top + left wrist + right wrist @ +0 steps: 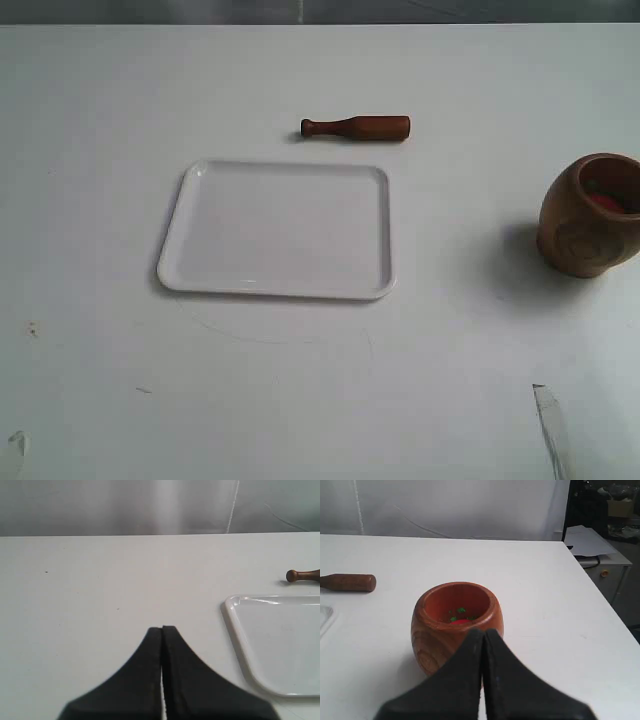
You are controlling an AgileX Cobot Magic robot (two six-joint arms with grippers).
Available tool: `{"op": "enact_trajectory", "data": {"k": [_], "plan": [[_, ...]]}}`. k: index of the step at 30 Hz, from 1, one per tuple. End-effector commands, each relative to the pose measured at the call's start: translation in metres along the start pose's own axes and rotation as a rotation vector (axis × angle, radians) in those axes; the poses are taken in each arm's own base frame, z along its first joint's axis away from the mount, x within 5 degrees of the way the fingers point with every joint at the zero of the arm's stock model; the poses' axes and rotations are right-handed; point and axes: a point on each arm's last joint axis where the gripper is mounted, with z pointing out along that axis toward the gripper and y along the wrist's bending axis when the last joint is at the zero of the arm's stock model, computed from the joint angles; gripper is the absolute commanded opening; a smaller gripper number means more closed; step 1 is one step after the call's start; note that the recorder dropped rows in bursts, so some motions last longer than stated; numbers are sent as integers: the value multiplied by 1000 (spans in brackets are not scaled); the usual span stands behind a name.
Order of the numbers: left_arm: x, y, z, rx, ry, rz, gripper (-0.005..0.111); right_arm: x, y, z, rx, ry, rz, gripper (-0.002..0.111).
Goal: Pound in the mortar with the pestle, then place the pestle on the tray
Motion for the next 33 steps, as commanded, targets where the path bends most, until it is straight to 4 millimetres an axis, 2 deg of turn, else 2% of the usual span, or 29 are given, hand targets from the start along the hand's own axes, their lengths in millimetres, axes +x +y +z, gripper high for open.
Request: {"op": "enact_trajectory", "data": {"k": [1, 4, 8, 15, 22, 24, 26, 29, 31, 33], "plan": [[0, -1, 0, 8, -7, -12, 0, 1, -2, 0, 18, -4, -59, 0], [0, -1, 0, 8, -7, -12, 0, -2, -3, 0, 39, -34, -121, 0], [0, -1, 0, 8, -7, -12, 0, -18, -1, -2, 16, -216, -53, 0], [0, -1, 0, 8, -7, -12, 0, -52, -7, -17, 3, -632, 233, 0], [0, -1, 0, 8, -7, -12, 0, -78, -23, -53, -20, -1157, 539, 0], [0, -1, 0, 8, -7, -12, 0, -81, -23, -58, -78, -1221, 593, 0], [0, -1, 0, 8, -7, -12, 0, -90, -17, -64, -155, -1247, 553, 0], [0, -1, 0, 8, -7, -12, 0, -117, -1, -81, -225, -1329, 284, 0], [0, -1, 0, 8, -7, -12, 0, -145, 8, -87, -232, -1356, 86, 0], [0, -1, 0, 8, -7, -12, 0, -175, 12, -79, -207, -1290, -52, 0]]}}
